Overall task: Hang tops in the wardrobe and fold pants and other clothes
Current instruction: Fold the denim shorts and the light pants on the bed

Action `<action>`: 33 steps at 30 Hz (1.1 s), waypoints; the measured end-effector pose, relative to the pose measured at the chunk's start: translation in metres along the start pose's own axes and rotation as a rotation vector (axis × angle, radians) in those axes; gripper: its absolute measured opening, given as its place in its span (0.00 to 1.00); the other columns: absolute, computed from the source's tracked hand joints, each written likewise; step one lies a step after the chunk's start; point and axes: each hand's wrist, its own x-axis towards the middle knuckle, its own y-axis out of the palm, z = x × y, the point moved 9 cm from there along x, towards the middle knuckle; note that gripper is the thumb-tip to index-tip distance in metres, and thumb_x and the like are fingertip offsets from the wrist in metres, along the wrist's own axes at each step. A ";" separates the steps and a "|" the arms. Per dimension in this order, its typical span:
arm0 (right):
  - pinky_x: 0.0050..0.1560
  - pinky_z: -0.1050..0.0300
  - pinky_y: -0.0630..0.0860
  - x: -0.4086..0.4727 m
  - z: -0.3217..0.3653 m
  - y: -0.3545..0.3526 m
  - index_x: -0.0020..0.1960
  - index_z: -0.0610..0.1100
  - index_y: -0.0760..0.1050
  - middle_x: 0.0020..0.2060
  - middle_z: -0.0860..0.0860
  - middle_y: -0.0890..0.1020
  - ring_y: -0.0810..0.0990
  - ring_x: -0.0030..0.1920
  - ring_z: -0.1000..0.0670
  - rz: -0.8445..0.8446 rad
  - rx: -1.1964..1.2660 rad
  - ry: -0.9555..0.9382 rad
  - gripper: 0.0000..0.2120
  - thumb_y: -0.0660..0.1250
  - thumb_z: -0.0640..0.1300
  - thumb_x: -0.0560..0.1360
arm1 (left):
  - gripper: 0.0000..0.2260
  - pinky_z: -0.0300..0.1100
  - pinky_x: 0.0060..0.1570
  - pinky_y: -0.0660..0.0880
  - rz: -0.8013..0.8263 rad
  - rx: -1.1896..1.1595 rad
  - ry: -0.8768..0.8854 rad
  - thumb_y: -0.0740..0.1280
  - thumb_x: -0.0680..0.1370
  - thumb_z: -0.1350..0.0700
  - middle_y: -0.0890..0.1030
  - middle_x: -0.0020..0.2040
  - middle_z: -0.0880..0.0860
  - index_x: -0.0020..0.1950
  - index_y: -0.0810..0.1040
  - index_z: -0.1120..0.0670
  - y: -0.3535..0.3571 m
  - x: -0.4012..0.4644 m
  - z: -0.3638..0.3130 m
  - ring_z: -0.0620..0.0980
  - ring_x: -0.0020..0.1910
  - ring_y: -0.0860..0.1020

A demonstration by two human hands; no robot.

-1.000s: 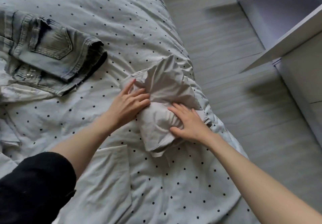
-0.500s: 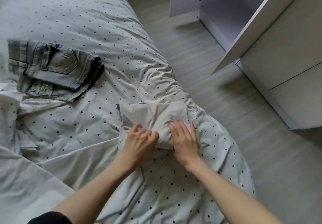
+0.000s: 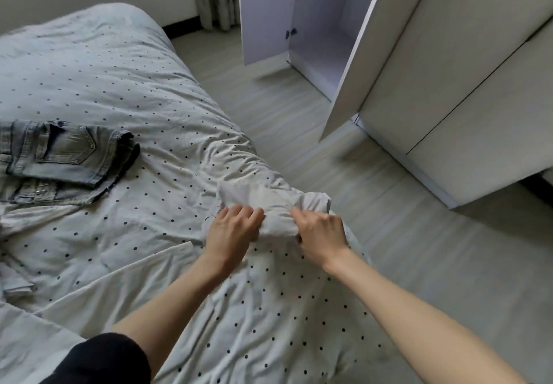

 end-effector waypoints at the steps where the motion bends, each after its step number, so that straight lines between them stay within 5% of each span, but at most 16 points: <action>1: 0.23 0.62 0.68 -0.002 -0.013 -0.017 0.40 0.42 0.78 0.26 0.48 0.79 0.79 0.25 0.47 -0.040 -0.011 0.007 0.15 0.74 0.34 0.55 | 0.12 0.43 0.30 0.75 -0.034 -0.002 0.022 0.74 0.58 0.66 0.77 0.32 0.54 0.37 0.76 0.58 -0.012 0.011 -0.012 0.55 0.30 0.77; 8: 0.21 0.61 0.70 -0.021 -0.131 -0.135 0.43 0.42 0.81 0.27 0.48 0.80 0.79 0.24 0.47 -0.405 -0.112 -0.014 0.10 0.67 0.34 0.63 | 0.05 0.44 0.33 0.75 -0.287 0.035 0.129 0.65 0.67 0.63 0.78 0.37 0.53 0.40 0.77 0.55 -0.085 0.095 -0.124 0.54 0.34 0.78; 11: 0.24 0.59 0.72 -0.040 -0.209 -0.179 0.40 0.43 0.79 0.30 0.49 0.80 0.79 0.28 0.47 -0.545 -0.138 -0.042 0.11 0.59 0.36 0.66 | 0.12 0.45 0.38 0.77 -0.386 0.023 0.153 0.59 0.71 0.63 0.82 0.47 0.53 0.47 0.80 0.56 -0.106 0.138 -0.197 0.55 0.41 0.80; 19: 0.33 0.57 0.79 -0.048 -0.357 -0.241 0.43 0.41 0.81 0.45 0.44 0.84 0.84 0.46 0.44 -0.675 -0.210 -0.099 0.14 0.56 0.35 0.70 | 0.15 0.47 0.44 0.79 -0.530 0.028 0.157 0.63 0.69 0.68 0.83 0.52 0.54 0.51 0.82 0.56 -0.136 0.238 -0.320 0.56 0.47 0.81; 23: 0.34 0.56 0.80 -0.021 -0.383 -0.254 0.45 0.40 0.81 0.53 0.43 0.83 0.83 0.51 0.44 -0.679 -0.170 -0.149 0.15 0.55 0.35 0.71 | 0.17 0.47 0.44 0.79 -0.555 0.042 0.123 0.73 0.65 0.70 0.83 0.51 0.54 0.51 0.83 0.57 -0.146 0.273 -0.324 0.56 0.47 0.82; 27: 0.31 0.56 0.79 0.033 -0.377 -0.266 0.45 0.40 0.81 0.50 0.43 0.84 0.84 0.45 0.45 -0.672 -0.111 -0.247 0.13 0.59 0.34 0.69 | 0.19 0.46 0.44 0.80 -0.548 0.084 0.055 0.73 0.63 0.71 0.83 0.51 0.54 0.51 0.83 0.56 -0.157 0.302 -0.289 0.56 0.46 0.82; 33: 0.28 0.58 0.78 0.140 -0.352 -0.282 0.43 0.40 0.81 0.47 0.44 0.84 0.84 0.41 0.47 -0.678 -0.060 -0.373 0.10 0.68 0.32 0.64 | 0.15 0.48 0.46 0.80 -0.588 0.214 -0.038 0.60 0.74 0.66 0.83 0.51 0.55 0.51 0.83 0.56 -0.177 0.357 -0.210 0.57 0.47 0.82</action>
